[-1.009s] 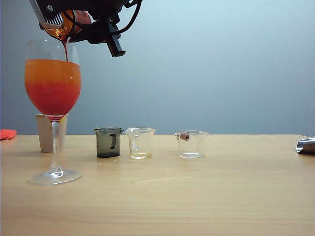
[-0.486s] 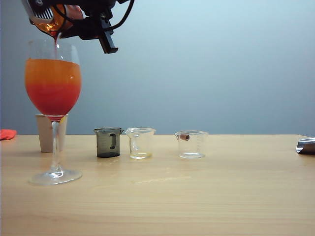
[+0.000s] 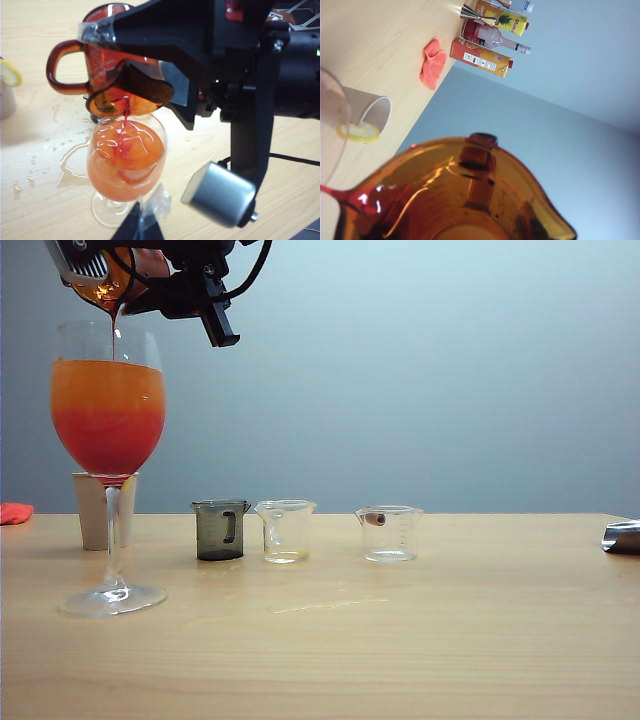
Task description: Pick up the fourth measuring cup from the left, pour the grenadine inside into the goblet, and finally put the measuring cup back in its original place.
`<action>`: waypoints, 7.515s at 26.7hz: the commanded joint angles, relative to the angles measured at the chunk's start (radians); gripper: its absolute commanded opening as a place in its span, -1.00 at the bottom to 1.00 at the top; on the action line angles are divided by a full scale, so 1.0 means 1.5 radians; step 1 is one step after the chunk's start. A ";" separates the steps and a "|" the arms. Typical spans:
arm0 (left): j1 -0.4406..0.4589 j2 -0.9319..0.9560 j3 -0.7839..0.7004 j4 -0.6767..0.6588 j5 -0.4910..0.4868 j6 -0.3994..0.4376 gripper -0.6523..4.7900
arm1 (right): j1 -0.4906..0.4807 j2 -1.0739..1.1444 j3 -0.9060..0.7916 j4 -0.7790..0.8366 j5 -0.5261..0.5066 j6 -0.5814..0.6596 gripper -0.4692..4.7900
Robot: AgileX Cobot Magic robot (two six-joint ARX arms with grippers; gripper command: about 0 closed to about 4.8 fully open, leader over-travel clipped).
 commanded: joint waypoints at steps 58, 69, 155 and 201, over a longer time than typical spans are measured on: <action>0.000 -0.001 0.002 -0.002 0.000 0.001 -0.78 | -0.042 -0.033 0.003 0.027 -0.012 0.700 -0.84; 0.000 -0.001 0.002 -0.002 0.000 0.001 -0.78 | -0.146 -0.106 0.003 0.018 -0.108 1.074 -0.84; 0.000 -0.003 0.003 0.034 -0.005 0.001 -0.78 | -0.540 -0.262 -0.444 -0.083 -0.137 1.283 0.44; 0.000 -0.304 -0.520 0.542 -0.302 -0.049 -0.78 | -0.541 -1.059 -0.759 -0.215 0.026 1.284 -0.85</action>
